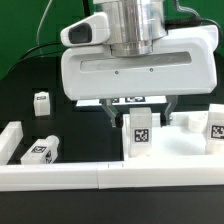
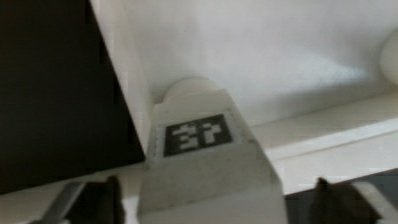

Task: Assemble square table

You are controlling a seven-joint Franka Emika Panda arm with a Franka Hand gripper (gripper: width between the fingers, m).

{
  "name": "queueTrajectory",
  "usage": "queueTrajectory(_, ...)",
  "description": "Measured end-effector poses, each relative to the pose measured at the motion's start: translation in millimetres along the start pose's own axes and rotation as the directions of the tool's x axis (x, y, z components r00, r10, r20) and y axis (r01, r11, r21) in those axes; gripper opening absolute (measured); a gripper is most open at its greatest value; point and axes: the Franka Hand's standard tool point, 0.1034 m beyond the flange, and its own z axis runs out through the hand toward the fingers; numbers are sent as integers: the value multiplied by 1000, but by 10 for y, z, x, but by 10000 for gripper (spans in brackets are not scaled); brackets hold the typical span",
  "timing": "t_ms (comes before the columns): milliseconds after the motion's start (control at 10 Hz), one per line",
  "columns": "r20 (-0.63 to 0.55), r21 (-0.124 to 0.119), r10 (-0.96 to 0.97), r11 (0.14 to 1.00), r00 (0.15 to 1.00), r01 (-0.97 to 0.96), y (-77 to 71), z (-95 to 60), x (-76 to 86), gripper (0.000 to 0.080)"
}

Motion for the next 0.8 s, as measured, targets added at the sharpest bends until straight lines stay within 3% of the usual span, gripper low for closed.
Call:
queueTrajectory(100,1,0,79,997,997,-79,-2,3,-2,350)
queueTrajectory(200,0,-3,160,987,987,-160,25,6,-2,287)
queueTrajectory(300,-3,-4,220,976,976,-220,27,5,1,287)
queueTrajectory(500,-23,-18,488,873,873,-488,23,-8,-6,287)
queueTrajectory(600,-17,-29,649,760,761,-649,14,-28,-17,287)
queueTrajectory(800,1,-15,903,429,429,-903,14,-2,-38,287)
